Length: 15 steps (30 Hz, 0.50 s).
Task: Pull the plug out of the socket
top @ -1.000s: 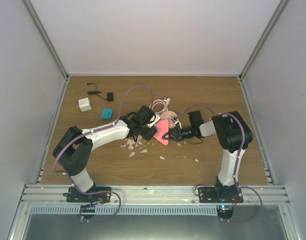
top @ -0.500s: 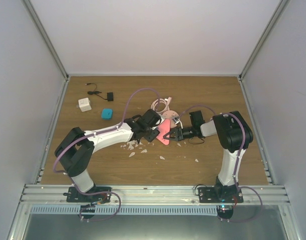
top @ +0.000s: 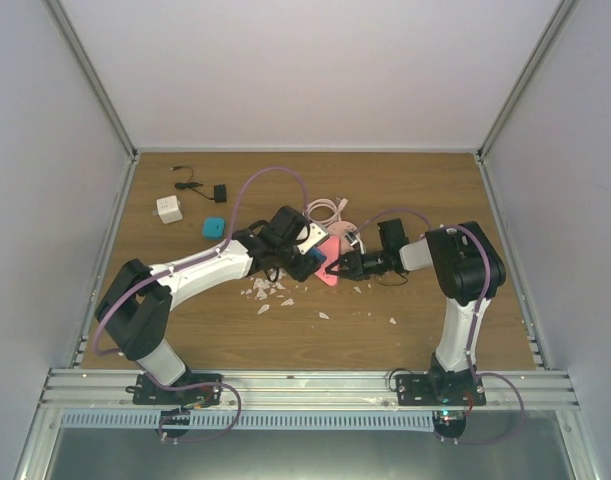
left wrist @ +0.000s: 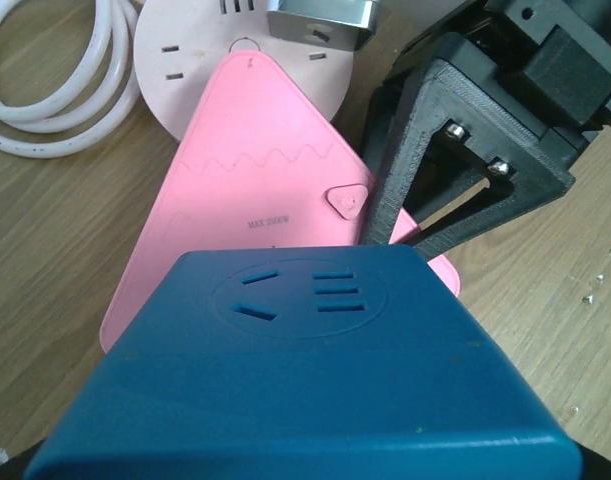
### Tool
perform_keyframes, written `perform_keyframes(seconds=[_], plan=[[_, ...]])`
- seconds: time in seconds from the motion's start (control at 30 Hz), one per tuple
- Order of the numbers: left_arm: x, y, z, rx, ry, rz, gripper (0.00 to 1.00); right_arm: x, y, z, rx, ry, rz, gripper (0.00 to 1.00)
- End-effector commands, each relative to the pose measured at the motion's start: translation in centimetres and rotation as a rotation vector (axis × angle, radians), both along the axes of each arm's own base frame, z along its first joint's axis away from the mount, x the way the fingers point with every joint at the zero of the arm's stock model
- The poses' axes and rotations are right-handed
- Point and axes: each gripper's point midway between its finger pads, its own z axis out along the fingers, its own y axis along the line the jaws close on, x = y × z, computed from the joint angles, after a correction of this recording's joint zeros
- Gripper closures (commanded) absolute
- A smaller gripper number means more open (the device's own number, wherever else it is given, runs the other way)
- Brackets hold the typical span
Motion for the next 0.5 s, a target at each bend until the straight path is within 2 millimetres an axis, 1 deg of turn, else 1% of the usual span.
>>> perform_keyframes(seconds=[0.0,0.07,0.17,0.33,0.47], plan=[[0.2,-1.5,2.9,-0.076,-0.078,-0.03,0.78,1.4,-4.1,-6.3,-0.25,0.03,-0.152,0.99],[0.7,-0.9,3.0,-0.071,-0.088,-0.015,0.79,1.3,-4.0,-6.2,-0.241,0.027,-0.147,0.99],[1.6,0.6,3.4,-0.105,-0.073,0.02,0.78,1.3,-3.9,-6.0,-0.23,0.028,-0.145,0.99],[3.2,3.7,4.0,-0.166,-0.063,0.065,0.78,1.3,-3.7,-5.8,-0.217,0.02,-0.136,0.99],[4.6,6.3,4.5,-0.216,-0.053,0.084,0.79,1.5,-3.7,-5.7,-0.213,0.013,-0.133,0.94]])
